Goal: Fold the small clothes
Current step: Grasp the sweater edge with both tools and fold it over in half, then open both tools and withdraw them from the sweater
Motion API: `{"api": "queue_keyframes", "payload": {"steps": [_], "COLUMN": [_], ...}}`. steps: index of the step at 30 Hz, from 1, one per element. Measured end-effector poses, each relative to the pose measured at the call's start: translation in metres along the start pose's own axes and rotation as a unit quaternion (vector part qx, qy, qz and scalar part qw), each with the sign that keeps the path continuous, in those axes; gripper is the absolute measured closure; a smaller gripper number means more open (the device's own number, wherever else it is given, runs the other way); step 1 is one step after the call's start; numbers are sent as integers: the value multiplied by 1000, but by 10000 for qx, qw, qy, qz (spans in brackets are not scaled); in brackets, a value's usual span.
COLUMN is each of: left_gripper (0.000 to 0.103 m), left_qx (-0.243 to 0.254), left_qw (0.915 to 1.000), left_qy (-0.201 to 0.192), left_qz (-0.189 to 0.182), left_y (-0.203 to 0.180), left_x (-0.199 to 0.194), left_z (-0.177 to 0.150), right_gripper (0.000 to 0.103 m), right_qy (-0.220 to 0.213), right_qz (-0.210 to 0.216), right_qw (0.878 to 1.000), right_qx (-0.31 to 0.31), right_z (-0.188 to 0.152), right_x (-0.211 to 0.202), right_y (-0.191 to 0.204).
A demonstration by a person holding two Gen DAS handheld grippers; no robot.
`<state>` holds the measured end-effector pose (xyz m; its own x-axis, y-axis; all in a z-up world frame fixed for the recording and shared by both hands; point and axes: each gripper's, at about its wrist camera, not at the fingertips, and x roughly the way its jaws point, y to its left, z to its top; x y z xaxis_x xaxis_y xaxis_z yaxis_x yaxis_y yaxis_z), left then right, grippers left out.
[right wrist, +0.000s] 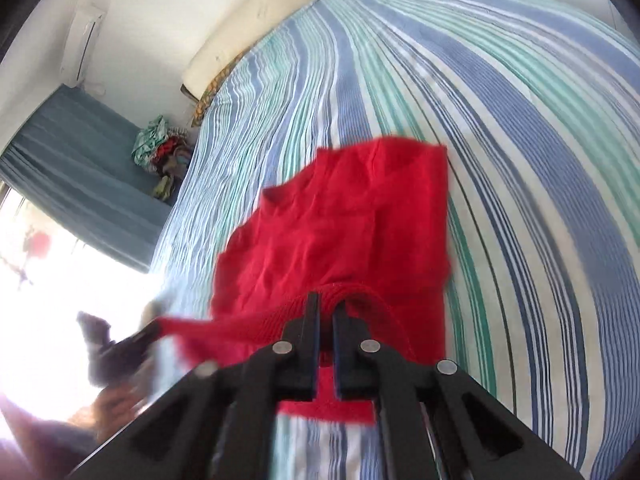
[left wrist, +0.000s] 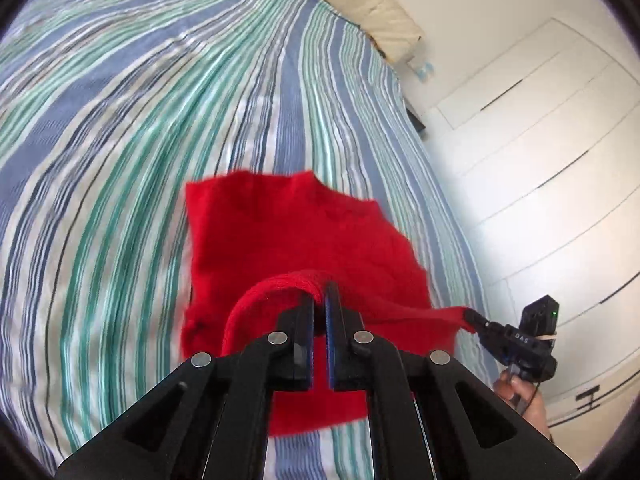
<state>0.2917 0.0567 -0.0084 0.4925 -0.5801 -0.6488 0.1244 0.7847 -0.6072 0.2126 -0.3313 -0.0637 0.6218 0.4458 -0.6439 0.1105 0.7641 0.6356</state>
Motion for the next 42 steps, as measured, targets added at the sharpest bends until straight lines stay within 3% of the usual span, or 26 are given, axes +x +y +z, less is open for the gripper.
{"api": "queue_keyframes", "payload": {"steps": [3, 6, 7, 8, 9, 10, 11, 13, 16, 18, 20, 22, 23, 24, 26, 27, 28, 29, 30, 32, 36, 42], "left_gripper": [101, 98, 96, 93, 93, 88, 76, 63, 63, 63, 43, 31, 31, 32, 50, 50, 44, 29, 24, 17, 14, 14], "left_qx": [29, 56, -10, -109, -238, -384, -522, -611, -212, 394, 946, 1117, 1085, 975, 745, 652, 568, 564, 649, 915, 1116, 1241], "left_qw": [9991, 9954, 9930, 9905, 9888, 9876, 9866, 9862, 9888, 9923, 9916, 9871, 9845, 9826, 9822, 9837, 9847, 9834, 9812, 9771, 9689, 9617], "left_qy": [-38, 268, 349, 364, 302, 195, 92, -121, -306, -294, -78, 204, 367, 528, 577, 500, 415, 327, 210, -64, -137, -149], "left_qz": [415, 915, 1132, 1323, 1445, 1512, 1546, 1537, 1449, 1133, 874, 1125, 1325, 1491, 1623, 1596, 1594, 1691, 1805, 1919, 2204, 2441], "left_y": [4, 18, 25, 32, 40, 48, 54, 61, 46, 22, 2, -3, 2, 10, 23, 24, 22, 18, 12, -1, -10, -13], "left_x": [41, 86, 97, 103, 103, 100, 93, 75, 48, 40, 45, 63, 75, 83, 84, 73, 61, 48, 36, 13, -4, -15], "left_z": [41, 62, 67, 72, 76, 80, 83, 83, 65, 40, 7, -18, -27, -33, -38, -39, -40, -41, -42, -49, -59, -66], "right_gripper": [98, 98, 95, 86, 77, 55, 52, 52, 52, 52, 52, 52, 53, 53, 53, 55, 61, 61, 58, 42, 34, 30], "right_qy": [-117, -230, -271, -305, -346, -428, -537, -726, -857, -774, -550, -205, -15, 159, 401, 462, 439, 328, 181, -113, -321, -276], "right_qz": [-87, -121, -72, -44, -112, -246, -280, -253, -605, -614, -210, 332, 451, 415, -372, -858, -1100, -1135, -1175, -1347, -1328, -1310], "right_qw": [9997, 9989, 9984, 9978, 9970, 9959, 9950, 9944, 9945, 9933, 9917, 9879, 9862, 9854, 9850, 9824, 9808, 9814, 9817, 9782, 9756, 9808], "right_qx": [197, 390, 481, 590, 686, 755, 798, 731, 25, -603, -1147, -1499, -1592, -1645, -1638, -1593, -1549, -1511, -1491, -1577, -1721, -1421], "right_z": [50, 89, 97, 101, 104, 105, 105, 104, 103, 92, 73, 51, 39, 28, 11, 5, 2, 0, -2, -10, -23, -33], "right_x": [38, 77, 89, 99, 107, 109, 108, 96, 75, 63, 59, 63, 70, 77, 91, 93, 87, 74, 58, 28, -4, -2], "right_y": [-11, -24, -29, -35, -39, -42, -44, -46, -32, -14, 8, 24, 27, 25, 8, -5, -15, -20, -21, -17, -12, -15]}}
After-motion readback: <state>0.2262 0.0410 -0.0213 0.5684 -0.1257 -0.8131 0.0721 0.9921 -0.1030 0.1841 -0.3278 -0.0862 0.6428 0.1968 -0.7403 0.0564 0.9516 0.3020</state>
